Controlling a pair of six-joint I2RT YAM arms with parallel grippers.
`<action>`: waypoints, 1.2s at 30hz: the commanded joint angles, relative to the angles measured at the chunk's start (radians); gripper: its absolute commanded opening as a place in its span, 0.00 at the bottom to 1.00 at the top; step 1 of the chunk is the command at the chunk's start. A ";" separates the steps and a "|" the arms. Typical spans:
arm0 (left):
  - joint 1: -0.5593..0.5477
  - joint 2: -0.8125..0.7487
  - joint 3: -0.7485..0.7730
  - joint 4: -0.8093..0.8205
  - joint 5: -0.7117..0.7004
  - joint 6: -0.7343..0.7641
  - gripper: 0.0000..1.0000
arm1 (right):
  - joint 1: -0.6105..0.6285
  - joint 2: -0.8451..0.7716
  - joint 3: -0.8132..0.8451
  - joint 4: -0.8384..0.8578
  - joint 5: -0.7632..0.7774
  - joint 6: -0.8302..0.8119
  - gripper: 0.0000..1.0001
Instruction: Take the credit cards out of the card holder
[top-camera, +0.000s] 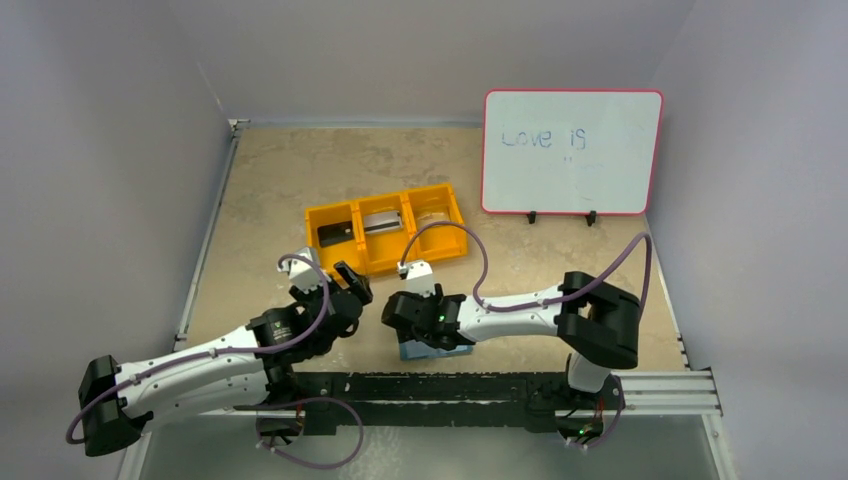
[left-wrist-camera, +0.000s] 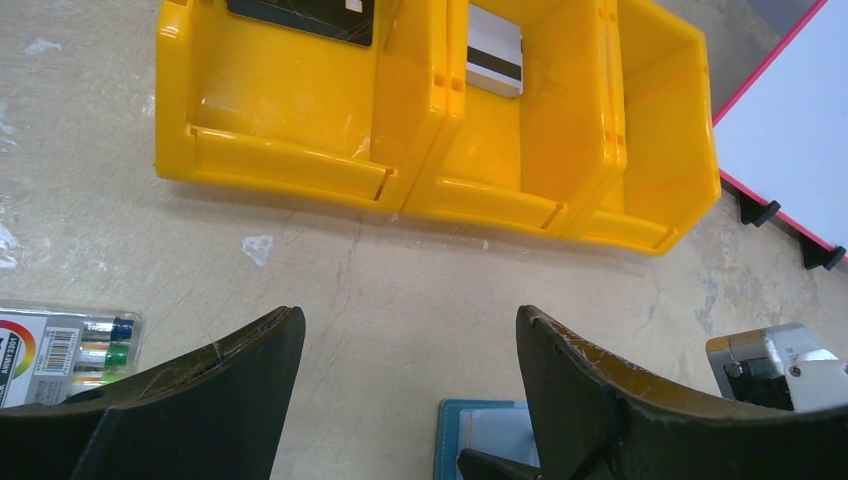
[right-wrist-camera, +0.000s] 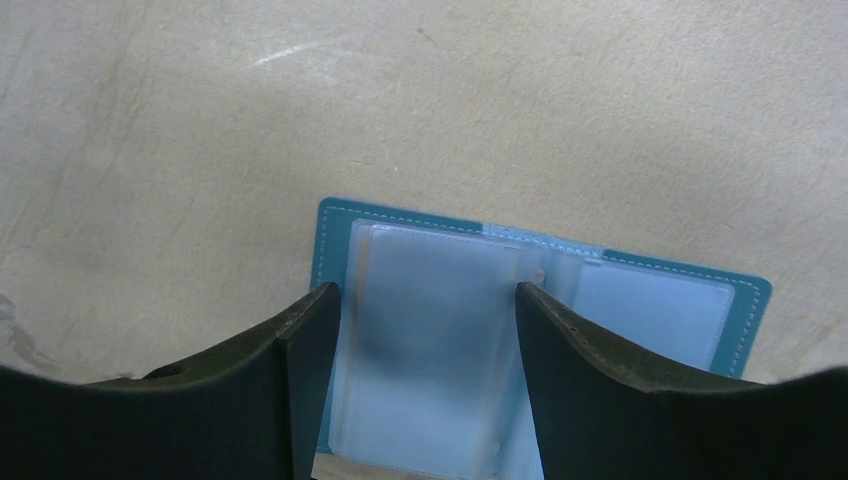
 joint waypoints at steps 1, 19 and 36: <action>0.001 0.003 0.018 -0.005 -0.030 -0.012 0.77 | 0.005 -0.016 0.023 -0.093 0.057 0.030 0.68; 0.001 0.019 0.013 0.031 -0.009 0.005 0.77 | 0.005 -0.001 -0.047 -0.069 0.006 0.090 0.35; 0.000 0.162 -0.032 0.492 0.408 0.198 0.77 | -0.226 -0.337 -0.436 0.516 -0.302 0.120 0.18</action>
